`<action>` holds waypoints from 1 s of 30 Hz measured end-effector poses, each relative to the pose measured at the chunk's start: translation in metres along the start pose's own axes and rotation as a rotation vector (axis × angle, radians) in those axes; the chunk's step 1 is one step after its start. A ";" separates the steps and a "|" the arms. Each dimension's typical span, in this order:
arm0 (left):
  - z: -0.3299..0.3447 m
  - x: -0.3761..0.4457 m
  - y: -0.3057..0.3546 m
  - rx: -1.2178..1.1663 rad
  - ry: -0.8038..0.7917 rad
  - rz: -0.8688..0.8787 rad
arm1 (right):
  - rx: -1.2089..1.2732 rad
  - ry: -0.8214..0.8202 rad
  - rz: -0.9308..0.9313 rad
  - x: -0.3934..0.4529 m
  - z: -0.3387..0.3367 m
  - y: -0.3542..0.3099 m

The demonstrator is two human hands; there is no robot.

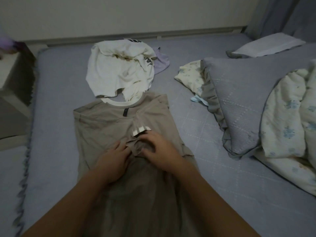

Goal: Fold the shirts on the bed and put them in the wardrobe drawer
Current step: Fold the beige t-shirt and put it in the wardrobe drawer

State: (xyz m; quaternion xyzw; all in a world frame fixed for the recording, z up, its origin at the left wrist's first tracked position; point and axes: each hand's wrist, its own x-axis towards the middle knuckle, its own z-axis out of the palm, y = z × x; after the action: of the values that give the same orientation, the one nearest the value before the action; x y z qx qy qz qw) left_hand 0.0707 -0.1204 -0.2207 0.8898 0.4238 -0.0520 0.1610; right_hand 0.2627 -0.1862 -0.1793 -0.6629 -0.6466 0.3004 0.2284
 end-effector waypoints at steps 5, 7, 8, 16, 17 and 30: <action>0.004 -0.031 -0.022 -0.343 0.140 -0.085 | -0.123 0.374 0.196 -0.015 -0.015 0.031; 0.006 -0.034 -0.024 -0.385 0.166 -0.114 | -0.249 0.286 0.304 -0.022 -0.018 0.040; 0.006 -0.035 -0.020 -0.393 0.173 -0.121 | -0.299 0.229 0.329 -0.026 -0.015 0.044; -0.004 0.011 0.042 0.141 0.319 0.370 | -0.506 0.131 0.259 -0.041 0.045 0.041; -0.008 0.022 0.046 0.146 0.285 0.296 | -0.506 0.135 0.254 -0.042 0.045 0.044; -0.026 0.041 0.006 -0.236 0.439 0.287 | -0.431 0.280 0.244 -0.059 0.029 0.084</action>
State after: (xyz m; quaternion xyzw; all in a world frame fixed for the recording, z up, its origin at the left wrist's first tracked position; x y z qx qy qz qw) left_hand 0.1003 -0.0859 -0.2044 0.9057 0.3214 0.2147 0.1738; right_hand 0.3043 -0.2520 -0.2523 -0.8041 -0.5733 0.0869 0.1315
